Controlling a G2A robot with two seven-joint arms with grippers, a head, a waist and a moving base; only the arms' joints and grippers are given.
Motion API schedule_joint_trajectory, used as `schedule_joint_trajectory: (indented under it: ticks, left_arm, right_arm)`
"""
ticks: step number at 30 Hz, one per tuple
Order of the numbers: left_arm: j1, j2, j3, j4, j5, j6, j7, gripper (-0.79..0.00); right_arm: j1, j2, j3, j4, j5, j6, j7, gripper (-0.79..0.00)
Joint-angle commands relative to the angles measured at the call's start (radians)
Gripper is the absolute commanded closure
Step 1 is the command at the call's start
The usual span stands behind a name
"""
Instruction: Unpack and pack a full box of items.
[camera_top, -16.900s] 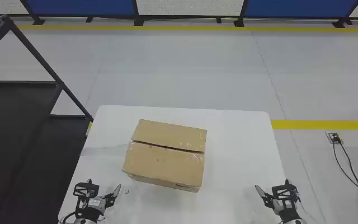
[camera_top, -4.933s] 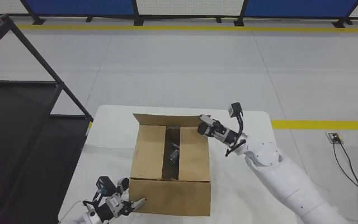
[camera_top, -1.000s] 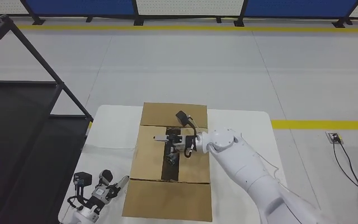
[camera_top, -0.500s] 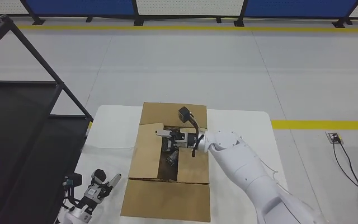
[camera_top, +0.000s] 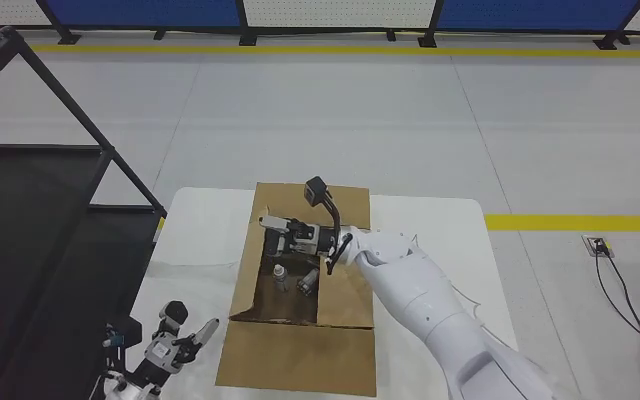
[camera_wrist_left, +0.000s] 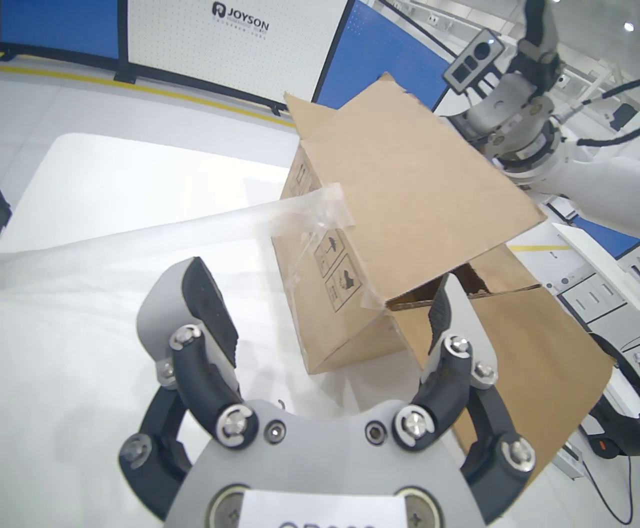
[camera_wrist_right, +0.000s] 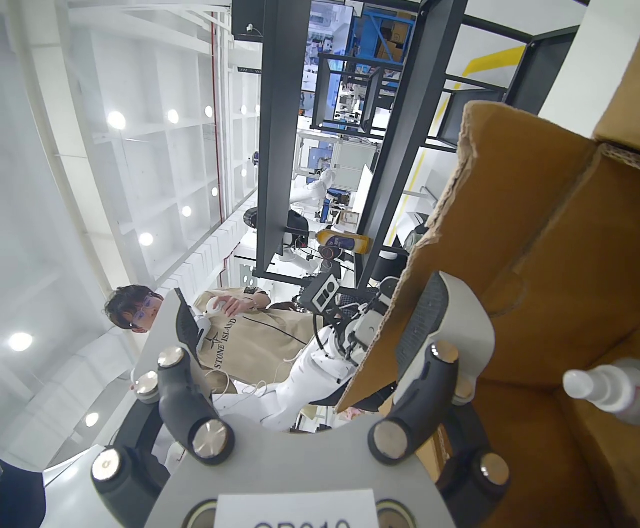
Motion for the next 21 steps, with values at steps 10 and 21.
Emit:
schedule_joint_trajectory:
  ticks: [10,21]
  left_arm:
    - [0.033,-0.003,0.01,-0.134,0.079,0.026,0.02,-0.785]
    - [-0.073,-0.014,0.084,-0.114,0.087,0.152,-0.033,-0.785]
  right_arm:
    - [0.025,-0.05,-0.01,0.035,-0.01,-0.012,0.005,-0.785]
    - [0.045,-0.081,-0.009,0.066,-0.031,-0.056,0.06,-0.785]
